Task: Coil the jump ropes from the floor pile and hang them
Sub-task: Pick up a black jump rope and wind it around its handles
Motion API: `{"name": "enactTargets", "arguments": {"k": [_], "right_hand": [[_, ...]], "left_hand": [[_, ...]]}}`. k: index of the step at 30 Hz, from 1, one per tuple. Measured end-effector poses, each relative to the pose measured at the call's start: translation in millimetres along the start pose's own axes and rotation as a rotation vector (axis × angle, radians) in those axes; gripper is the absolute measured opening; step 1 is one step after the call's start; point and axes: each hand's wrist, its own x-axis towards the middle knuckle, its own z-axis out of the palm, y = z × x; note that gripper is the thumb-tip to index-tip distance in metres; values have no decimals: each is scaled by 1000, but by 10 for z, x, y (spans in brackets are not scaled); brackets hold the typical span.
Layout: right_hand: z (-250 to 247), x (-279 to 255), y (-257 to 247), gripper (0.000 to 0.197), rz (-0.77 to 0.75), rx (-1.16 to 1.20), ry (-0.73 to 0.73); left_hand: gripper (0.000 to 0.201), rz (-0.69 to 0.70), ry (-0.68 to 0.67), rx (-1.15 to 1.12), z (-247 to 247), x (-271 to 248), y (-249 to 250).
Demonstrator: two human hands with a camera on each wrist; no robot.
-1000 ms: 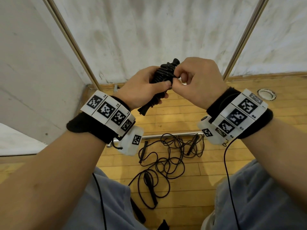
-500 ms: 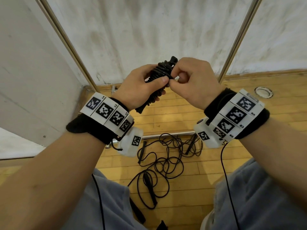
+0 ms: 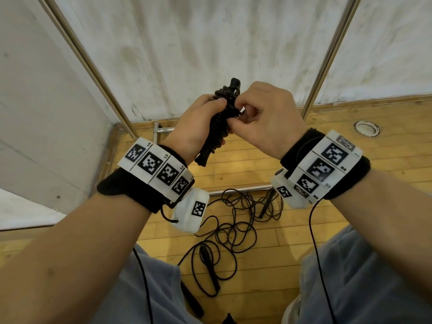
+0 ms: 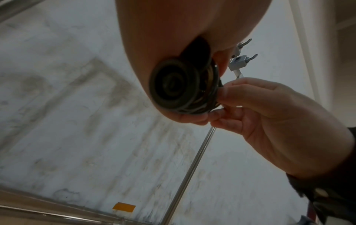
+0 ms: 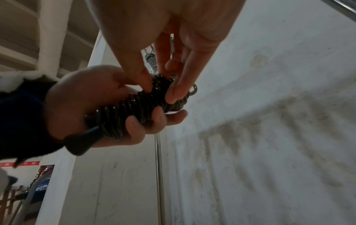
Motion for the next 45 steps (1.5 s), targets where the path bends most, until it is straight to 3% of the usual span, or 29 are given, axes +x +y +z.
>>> {"name": "enactTargets", "arguments": {"k": [6,11,16,27,42,45], "right_hand": [[18,3,-38,13,-9,-24,5],[53,5,-67,10,89,37,-13],[44,30,-77,10,97,46,-23],[68,13,-45,16,-22,-82,-9],[43,-28,-15,10,-163,-100,168],[55,-16,37,8,-180,-38,141]], "left_hand": [[16,28,27,69,41,-25,11],[21,57,85,141,69,-34,-7],[22,22,73,81,108,-31,11],[24,28,170,98,131,-23,5],[28,93,71,-16,120,-97,-48],[34,132,82,-1,108,-100,-60]]}}
